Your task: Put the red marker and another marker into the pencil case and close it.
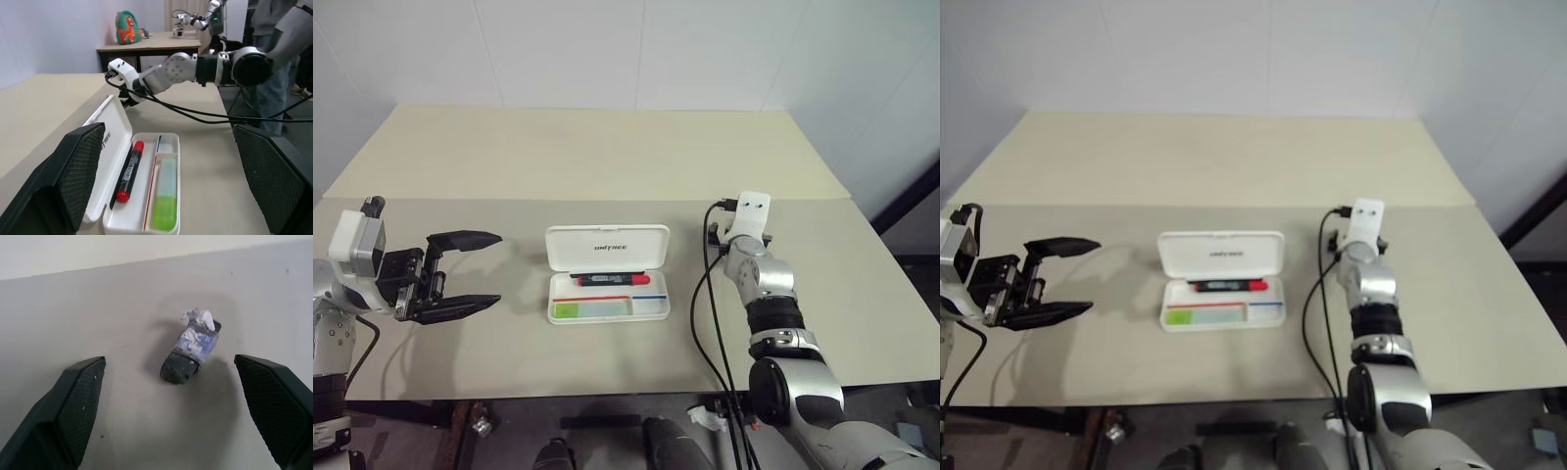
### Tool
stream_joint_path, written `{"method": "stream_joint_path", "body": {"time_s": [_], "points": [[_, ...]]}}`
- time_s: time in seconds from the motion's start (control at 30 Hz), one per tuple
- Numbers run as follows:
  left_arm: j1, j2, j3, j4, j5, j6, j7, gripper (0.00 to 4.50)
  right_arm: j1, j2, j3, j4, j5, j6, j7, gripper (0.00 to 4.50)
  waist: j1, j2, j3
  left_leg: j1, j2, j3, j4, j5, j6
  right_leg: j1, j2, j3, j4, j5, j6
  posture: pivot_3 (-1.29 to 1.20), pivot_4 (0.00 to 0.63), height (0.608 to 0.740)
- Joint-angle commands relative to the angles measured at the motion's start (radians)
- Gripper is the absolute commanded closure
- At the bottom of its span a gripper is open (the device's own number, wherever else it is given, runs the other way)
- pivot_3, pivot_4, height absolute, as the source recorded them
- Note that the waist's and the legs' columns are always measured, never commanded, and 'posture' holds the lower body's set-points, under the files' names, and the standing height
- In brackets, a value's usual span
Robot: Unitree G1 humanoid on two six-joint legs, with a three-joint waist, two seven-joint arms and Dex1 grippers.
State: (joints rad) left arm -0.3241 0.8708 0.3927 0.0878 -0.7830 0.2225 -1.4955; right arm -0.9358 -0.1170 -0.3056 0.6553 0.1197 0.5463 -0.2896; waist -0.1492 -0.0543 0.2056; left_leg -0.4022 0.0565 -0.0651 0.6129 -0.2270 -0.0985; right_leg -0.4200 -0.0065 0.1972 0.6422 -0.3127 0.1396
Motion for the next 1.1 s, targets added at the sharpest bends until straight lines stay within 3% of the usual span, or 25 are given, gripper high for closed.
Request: {"method": "stream_joint_path", "body": {"time_s": [0.03, 0.27, 0.37, 0.73, 0.93, 1.1], "points": [[-0.002, -0.002, 0.028, -0.024, -0.004, -0.010, 0.009, 0.00, -0.018, -0.012, -0.044, 0.132, 0.023, -0.022, -0.034, 0.03, -0.005, 0.000, 0.000, 0.001, 0.000, 0.000, 0.000, 0.001, 0.001, 0.002, 0.000, 0.000, -0.003, 0.000, -0.002, 0.00, 0.150, 0.740], [-0.004, 0.000, 0.029, -0.027, -0.006, -0.011, 0.017, 0.00, -0.117, -0.049, -0.044, 0.338, 0.031, -0.149, -0.033, 0.03, -0.023, -0.001, 0.000, 0.005, 0.000, 0.000, 0.000, 0.002, 0.004, 0.014, -0.001, 0.001, -0.022, 0.008, -0.005, 0.00, 0.150, 0.740], [-0.003, -0.001, 0.031, -0.030, -0.007, -0.011, 0.020, 0.00, -0.143, -0.055, -0.033, 0.397, 0.029, -0.197, -0.019, 0.57, -0.023, -0.001, 0.000, 0.005, 0.000, 0.000, 0.000, 0.002, 0.004, 0.014, -0.001, 0.001, -0.022, 0.008, -0.005, 0.00, 0.150, 0.740], [0.020, -0.002, 0.043, -0.055, -0.012, -0.010, 0.037, 0.00, -0.165, -0.078, -0.018, 0.476, 0.031, -0.243, -0.006, 4.11, -0.013, 0.000, 0.000, 0.000, 0.000, -0.001, -0.002, 0.002, 0.004, 0.010, -0.001, -0.001, -0.022, 0.007, -0.003, 0.00, 0.150, 0.740], [0.024, -0.007, 0.046, -0.063, -0.014, -0.007, 0.035, 0.00, -0.182, -0.094, 0.006, 0.469, 0.027, -0.278, 0.059, 4.14, -0.011, 0.000, 0.000, 0.000, 0.000, -0.002, -0.002, 0.002, 0.004, 0.010, -0.001, -0.001, -0.022, 0.007, -0.003, 0.00, 0.150, 0.740], [0.020, -0.012, 0.046, -0.058, -0.024, -0.005, 0.021, 0.00, -0.217, -0.103, 0.038, 0.414, 0.036, -0.337, 0.219, 4.14, -0.021, 0.006, 0.004, -0.002, 0.000, -0.001, -0.003, 0.002, 0.004, 0.008, -0.001, 0.000, -0.022, 0.007, -0.003, 0.00, 0.150, 0.740]]}}
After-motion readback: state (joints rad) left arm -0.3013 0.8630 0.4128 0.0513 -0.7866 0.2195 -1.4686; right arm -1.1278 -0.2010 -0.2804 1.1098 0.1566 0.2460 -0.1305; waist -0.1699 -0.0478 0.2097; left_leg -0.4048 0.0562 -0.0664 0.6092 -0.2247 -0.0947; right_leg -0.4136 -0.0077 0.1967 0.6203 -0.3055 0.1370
